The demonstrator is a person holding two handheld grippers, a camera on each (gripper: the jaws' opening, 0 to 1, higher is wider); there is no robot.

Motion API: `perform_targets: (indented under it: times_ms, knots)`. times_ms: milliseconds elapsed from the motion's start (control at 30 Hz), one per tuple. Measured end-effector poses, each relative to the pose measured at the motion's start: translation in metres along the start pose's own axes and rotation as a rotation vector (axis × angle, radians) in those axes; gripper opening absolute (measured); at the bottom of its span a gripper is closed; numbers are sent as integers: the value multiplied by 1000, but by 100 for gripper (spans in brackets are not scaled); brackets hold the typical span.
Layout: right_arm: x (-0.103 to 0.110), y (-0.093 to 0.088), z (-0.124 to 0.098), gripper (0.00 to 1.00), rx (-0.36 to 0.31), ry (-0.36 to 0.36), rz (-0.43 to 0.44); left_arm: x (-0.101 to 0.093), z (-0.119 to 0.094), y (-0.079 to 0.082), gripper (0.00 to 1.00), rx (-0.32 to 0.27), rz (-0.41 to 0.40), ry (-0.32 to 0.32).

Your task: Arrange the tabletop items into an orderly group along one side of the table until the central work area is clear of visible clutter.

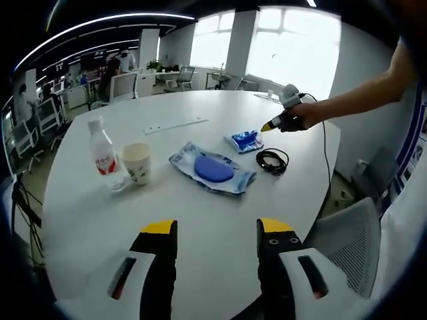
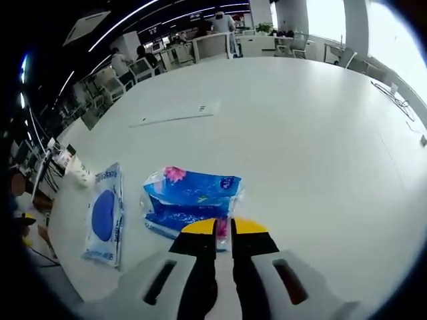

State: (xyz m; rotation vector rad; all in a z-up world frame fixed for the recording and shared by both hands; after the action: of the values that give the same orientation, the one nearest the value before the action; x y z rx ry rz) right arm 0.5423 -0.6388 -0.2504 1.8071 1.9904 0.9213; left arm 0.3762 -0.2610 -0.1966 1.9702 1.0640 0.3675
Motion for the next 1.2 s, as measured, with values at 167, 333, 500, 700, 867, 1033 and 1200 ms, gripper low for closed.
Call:
perform_targets:
  times_ms: [167,333,500,700,867,1033,1200]
  knots:
    - [1,-2,3,6,-1,12,-3,2,0,2,47,-3,2,-1]
    - [7,-7,5,7,11,28,-74,3,0,2,47,-8,-2,-2]
    - [5,-10,11,7,7,40,-73,3,1,1,47,-8,-2,-6]
    - [14,-12,15,7,0,59,-88,5,1,3,47,-12,0,-9]
    - [27,-14,17,7,-3,80,-109,7,2,5,47,-18,0,-11]
    - [35,-14,18,8,-11,95,-135,6,3,5,47,-18,4,-18]
    - [46,-14,18,8,-17,118,-155,5,3,7,47,-23,6,-22]
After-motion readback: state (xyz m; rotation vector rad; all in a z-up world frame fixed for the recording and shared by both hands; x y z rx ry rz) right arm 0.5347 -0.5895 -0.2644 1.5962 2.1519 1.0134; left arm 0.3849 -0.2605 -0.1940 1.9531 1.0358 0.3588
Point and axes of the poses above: the point that each gripper's makers call its tool centre point, and the gripper's own axes: z roughly forward along the fingers, x roughly to its left, y roughly out of its top, the point moved 1 cm from there along -z, roughly backward along the fingers, and after that the axes turned 2 degrees about y, right-handed, at the moved point
